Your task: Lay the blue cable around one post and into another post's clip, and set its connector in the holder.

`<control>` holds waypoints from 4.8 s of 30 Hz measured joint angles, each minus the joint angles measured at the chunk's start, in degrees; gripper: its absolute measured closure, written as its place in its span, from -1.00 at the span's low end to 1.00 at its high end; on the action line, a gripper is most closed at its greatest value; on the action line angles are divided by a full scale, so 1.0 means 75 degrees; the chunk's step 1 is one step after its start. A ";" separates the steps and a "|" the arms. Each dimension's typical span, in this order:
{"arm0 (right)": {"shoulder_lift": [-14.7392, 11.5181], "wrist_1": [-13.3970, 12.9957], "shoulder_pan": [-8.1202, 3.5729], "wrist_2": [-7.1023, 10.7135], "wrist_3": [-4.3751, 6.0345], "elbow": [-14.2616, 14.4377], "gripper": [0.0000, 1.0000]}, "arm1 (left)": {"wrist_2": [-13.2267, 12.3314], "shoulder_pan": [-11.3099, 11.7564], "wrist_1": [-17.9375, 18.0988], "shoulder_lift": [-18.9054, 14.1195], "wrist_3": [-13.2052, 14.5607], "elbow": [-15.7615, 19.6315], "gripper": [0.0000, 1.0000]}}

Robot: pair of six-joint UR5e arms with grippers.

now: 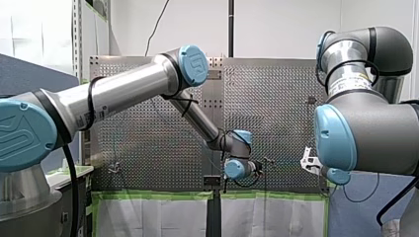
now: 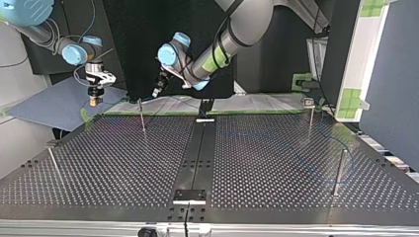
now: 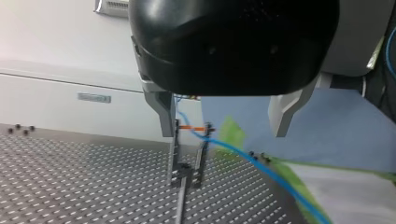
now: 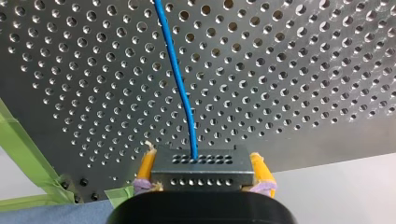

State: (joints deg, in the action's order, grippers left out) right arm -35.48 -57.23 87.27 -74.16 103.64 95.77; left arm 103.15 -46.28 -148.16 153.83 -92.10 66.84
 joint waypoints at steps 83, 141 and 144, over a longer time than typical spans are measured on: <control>0.0232 -0.0190 0.0183 0.0272 0.0357 -0.0010 1.00 | 0.0669 0.1215 0.4758 -0.5366 -0.1383 0.5392 -0.98; 0.0258 -0.0072 0.0372 0.0265 0.0316 -0.0140 1.00 | 0.0782 0.1738 0.6287 -0.4688 -0.1258 0.9216 -0.98; 0.0258 -0.0070 0.0381 0.0265 0.0318 -0.0143 1.00 | 0.0776 0.1738 0.6223 -0.4688 -0.1134 0.9390 -0.98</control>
State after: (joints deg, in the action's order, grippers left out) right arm -33.54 -57.76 90.12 -72.17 106.03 94.70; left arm 108.96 -33.24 -101.49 118.68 -100.60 137.26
